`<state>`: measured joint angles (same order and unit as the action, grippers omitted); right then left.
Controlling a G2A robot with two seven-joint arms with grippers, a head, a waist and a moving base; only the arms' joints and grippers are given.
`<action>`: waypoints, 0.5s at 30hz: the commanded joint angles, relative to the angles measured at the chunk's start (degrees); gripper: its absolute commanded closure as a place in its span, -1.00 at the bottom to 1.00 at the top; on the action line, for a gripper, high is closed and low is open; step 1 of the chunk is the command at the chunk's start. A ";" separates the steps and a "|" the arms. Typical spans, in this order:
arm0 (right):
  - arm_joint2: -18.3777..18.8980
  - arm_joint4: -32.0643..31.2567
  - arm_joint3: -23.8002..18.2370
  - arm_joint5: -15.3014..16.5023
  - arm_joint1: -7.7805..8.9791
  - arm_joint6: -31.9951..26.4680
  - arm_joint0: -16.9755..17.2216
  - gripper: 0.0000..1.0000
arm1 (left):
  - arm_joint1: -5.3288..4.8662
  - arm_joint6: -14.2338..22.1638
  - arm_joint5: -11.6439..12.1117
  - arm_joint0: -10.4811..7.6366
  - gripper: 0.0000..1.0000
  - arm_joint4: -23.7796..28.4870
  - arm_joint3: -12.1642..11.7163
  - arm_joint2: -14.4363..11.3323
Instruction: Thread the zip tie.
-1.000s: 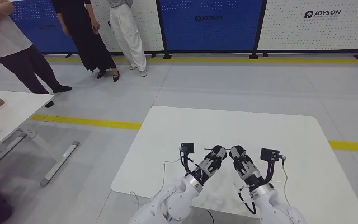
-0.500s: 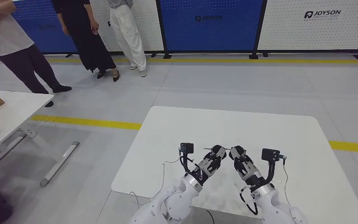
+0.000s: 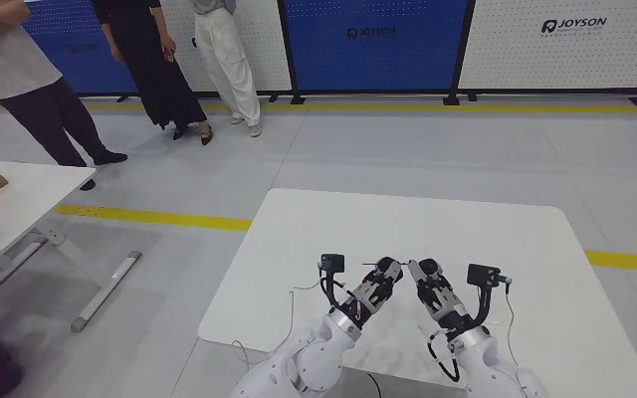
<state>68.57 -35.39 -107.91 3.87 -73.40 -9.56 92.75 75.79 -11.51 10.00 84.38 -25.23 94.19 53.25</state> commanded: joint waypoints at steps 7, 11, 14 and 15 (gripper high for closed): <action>-0.02 0.06 0.35 0.07 -0.03 0.88 0.09 1.00 | 0.06 -0.24 0.43 0.14 1.00 0.06 0.06 0.14; -0.18 -0.42 0.37 0.34 -0.01 0.90 0.01 1.00 | 0.05 -0.12 0.96 0.26 1.00 -0.05 0.20 0.19; -0.42 -0.71 0.34 0.51 -0.01 0.85 -0.03 1.00 | 0.02 0.14 1.36 0.40 1.00 -0.36 0.29 0.14; -0.49 -0.82 0.35 0.53 -0.02 0.85 -0.05 1.00 | 0.01 0.25 1.45 0.45 1.00 -0.47 0.28 0.12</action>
<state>68.15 -36.12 -107.56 4.37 -73.41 -8.71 92.72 75.82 -11.38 11.36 84.78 -25.57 94.47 53.41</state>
